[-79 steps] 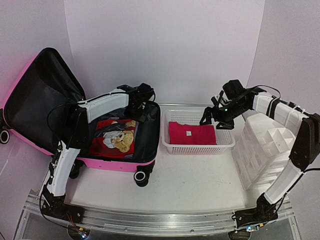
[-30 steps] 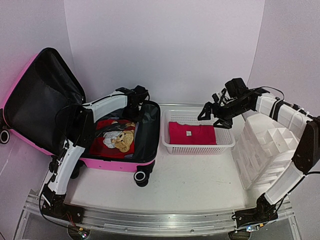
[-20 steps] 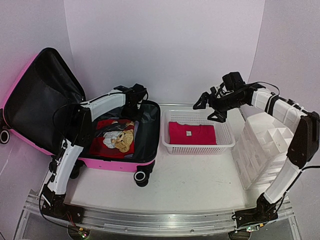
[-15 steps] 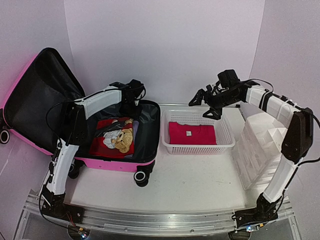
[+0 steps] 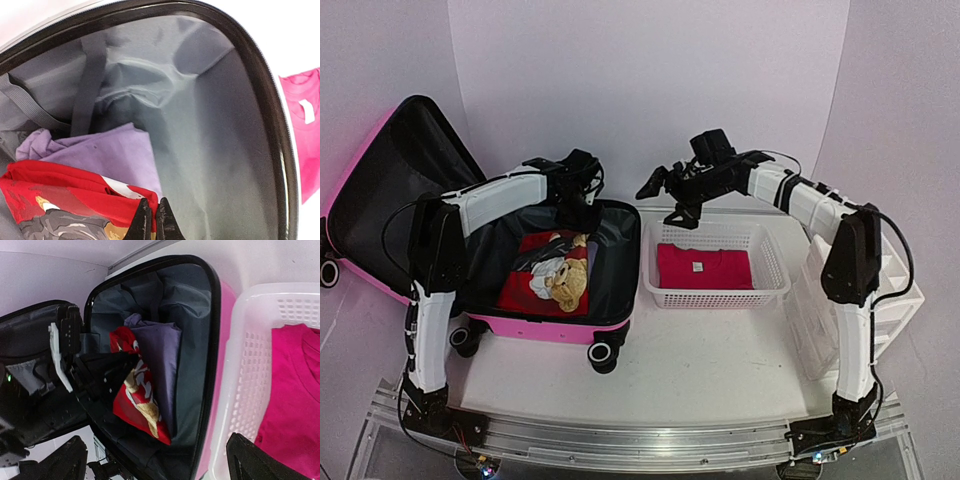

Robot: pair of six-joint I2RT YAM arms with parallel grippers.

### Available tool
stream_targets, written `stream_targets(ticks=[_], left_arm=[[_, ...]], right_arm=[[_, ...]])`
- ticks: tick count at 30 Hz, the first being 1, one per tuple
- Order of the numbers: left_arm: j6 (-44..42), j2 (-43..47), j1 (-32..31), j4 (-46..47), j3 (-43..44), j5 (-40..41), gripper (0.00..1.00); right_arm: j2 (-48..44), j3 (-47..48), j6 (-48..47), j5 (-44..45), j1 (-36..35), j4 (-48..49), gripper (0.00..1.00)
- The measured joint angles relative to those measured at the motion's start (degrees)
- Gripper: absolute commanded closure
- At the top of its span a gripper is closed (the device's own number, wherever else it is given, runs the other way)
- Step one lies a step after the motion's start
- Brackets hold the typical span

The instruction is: Open, take out, and arrange the luggage

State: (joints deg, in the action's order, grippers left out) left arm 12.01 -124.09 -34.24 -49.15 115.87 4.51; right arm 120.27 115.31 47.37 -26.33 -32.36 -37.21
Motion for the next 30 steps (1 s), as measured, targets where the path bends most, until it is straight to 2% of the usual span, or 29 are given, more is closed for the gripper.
stream_targets(ticks=[9, 15, 24, 30], left_arm=[[0.0, 6.36, -2.89, 3.15, -7.78, -1.53, 1.0], [-0.09, 9.84, -4.63, 4.72, -11.41, -2.05, 1.0], [-0.24, 12.57, -6.67, 7.02, -15.41, -2.95, 1.0], [-0.72, 12.79, -7.23, 8.2, -16.57, -3.74, 1.0]], right_arm=[[14.62, 17.94, 7.45, -0.24, -3.72, 0.17, 0.05], [22.16, 25.79, 10.78, -1.18, -5.29, 0.2, 0.07], [28.92, 29.94, 14.12, -2.67, -7.61, 0.15, 0.05], [30.4, 31.28, 16.98, -4.28, -8.74, 0.26, 0.11]])
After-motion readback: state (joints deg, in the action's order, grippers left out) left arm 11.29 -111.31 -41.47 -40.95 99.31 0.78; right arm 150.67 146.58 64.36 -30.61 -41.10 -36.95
